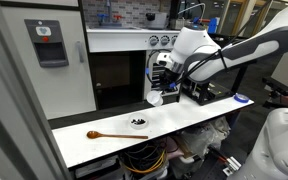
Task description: Lift the white cup and empty its contents into the bowl
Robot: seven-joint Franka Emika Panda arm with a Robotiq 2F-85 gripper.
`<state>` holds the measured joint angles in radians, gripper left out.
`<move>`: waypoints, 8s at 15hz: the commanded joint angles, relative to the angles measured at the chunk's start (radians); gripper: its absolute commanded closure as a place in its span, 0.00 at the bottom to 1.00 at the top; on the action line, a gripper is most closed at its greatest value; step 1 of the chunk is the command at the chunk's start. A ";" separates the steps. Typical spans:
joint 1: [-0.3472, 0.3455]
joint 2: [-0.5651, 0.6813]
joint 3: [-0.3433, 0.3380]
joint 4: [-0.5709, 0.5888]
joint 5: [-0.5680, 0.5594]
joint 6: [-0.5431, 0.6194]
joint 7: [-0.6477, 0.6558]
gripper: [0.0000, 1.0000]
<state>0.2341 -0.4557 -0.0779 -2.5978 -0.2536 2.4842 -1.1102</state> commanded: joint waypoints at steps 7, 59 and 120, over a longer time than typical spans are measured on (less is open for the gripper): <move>-0.025 -0.046 -0.027 -0.062 0.047 0.062 -0.029 0.98; 0.570 -0.023 -1.015 -0.182 0.699 0.313 -0.755 0.98; 0.278 0.064 -0.555 0.057 0.250 0.010 -0.277 0.00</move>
<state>0.6671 -0.4604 -0.8243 -2.5974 -0.0019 2.5475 -1.4736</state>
